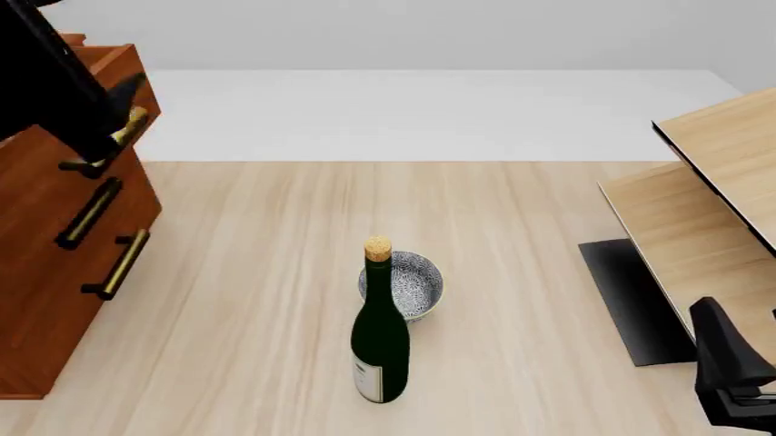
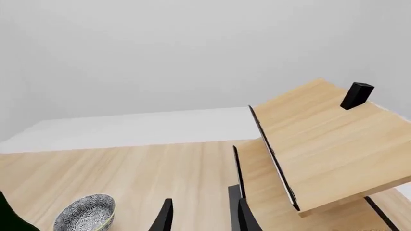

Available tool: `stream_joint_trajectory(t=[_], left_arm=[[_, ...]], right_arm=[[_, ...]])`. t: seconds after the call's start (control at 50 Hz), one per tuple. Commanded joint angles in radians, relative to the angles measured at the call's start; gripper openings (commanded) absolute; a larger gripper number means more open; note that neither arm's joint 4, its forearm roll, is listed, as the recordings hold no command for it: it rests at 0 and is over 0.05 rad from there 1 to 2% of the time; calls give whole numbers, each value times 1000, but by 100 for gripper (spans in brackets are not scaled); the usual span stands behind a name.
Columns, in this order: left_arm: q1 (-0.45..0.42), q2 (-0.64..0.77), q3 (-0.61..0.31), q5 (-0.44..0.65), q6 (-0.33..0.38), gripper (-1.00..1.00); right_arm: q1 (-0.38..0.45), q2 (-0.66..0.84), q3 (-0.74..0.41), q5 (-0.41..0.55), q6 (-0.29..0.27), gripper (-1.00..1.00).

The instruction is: Close the bottom drawer of the cabinet and open the top drawer.

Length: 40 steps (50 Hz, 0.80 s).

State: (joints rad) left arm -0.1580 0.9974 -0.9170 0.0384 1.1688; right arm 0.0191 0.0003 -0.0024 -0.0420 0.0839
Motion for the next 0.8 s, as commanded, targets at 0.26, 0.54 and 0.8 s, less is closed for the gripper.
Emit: stream_joint_trajectory(t=[0.26,0.54,0.8], left_arm=[[82,48,-456,511,-424,100],[101,187,-701,786,-687,100],[142,213,-763,913,-807,100]], right_arm=[[7,0,1,-2,22,100],[6,0,1,-1,28,100],[7,0,1,0,27,100]])
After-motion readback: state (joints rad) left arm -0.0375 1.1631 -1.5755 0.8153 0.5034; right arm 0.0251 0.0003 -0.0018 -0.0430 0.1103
